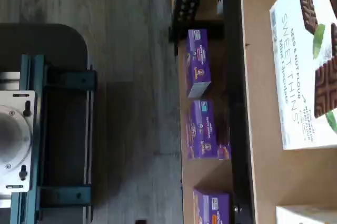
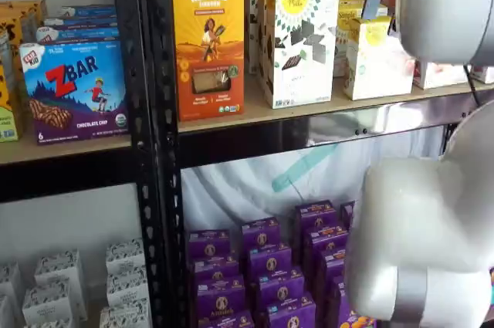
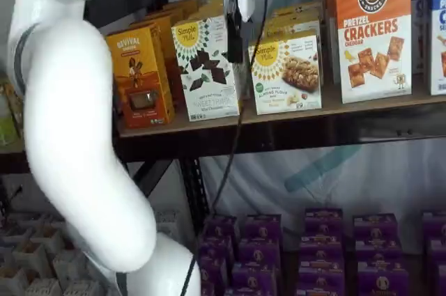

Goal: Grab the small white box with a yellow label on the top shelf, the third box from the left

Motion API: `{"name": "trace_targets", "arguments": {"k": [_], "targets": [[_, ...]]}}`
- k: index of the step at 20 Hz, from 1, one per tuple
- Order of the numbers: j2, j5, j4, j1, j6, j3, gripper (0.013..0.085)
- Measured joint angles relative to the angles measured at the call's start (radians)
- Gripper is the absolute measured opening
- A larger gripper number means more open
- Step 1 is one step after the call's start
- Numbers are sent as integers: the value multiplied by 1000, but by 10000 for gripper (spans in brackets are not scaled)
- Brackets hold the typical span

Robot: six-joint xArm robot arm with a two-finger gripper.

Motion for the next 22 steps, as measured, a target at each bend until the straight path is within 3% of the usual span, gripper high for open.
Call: {"name": "trace_targets", "arguments": {"k": [7,13,18,22], "targets": [[7,2,17,8,16,-21,850],[-28,-150,99,-20,3,43,850],[-6,-239,89,-14,-13,59,850],[50,-270,45,-1,-21,41,850]]}}
